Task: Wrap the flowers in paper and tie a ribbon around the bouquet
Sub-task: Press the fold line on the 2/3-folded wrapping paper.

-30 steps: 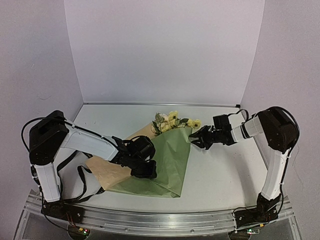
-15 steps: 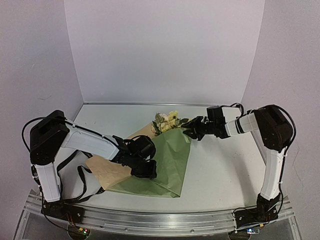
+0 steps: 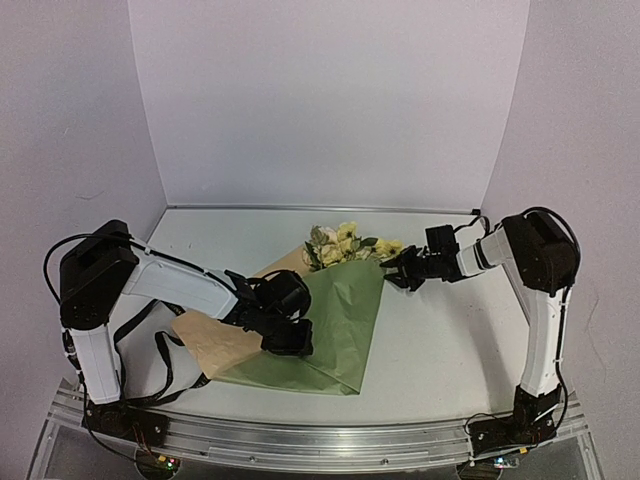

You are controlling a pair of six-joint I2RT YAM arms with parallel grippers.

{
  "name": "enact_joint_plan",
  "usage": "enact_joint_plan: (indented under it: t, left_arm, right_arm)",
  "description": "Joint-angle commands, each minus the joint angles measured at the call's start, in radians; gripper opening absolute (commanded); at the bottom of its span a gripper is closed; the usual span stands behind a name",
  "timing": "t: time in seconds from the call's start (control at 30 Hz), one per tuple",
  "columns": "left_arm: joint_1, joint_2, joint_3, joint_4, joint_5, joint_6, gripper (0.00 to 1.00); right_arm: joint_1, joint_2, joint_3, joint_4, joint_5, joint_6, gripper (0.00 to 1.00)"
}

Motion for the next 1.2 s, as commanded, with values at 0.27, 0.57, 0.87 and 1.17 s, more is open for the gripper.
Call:
enact_joint_plan:
  t: [0.27, 0.57, 0.87, 1.17]
  left_arm:
    - [0.016, 0.029, 0.005, -0.107, -0.050, 0.031, 0.17]
    - [0.015, -0.011, -0.018, -0.089, -0.063, 0.038, 0.17]
    - [0.016, -0.051, -0.050, -0.069, -0.069, 0.043, 0.17]
    - [0.015, -0.155, -0.063, -0.090, -0.076, 0.019, 0.21]
  right_arm:
    - [0.160, -0.426, -0.281, -0.039, -0.018, -0.064, 0.39]
    - [0.475, -0.456, -0.441, 0.058, 0.032, -0.062, 0.37]
    - [0.608, -0.352, -0.494, 0.123, 0.099, -0.052, 0.36]
    - [0.658, -0.233, -0.475, 0.155, 0.137, -0.007, 0.30]
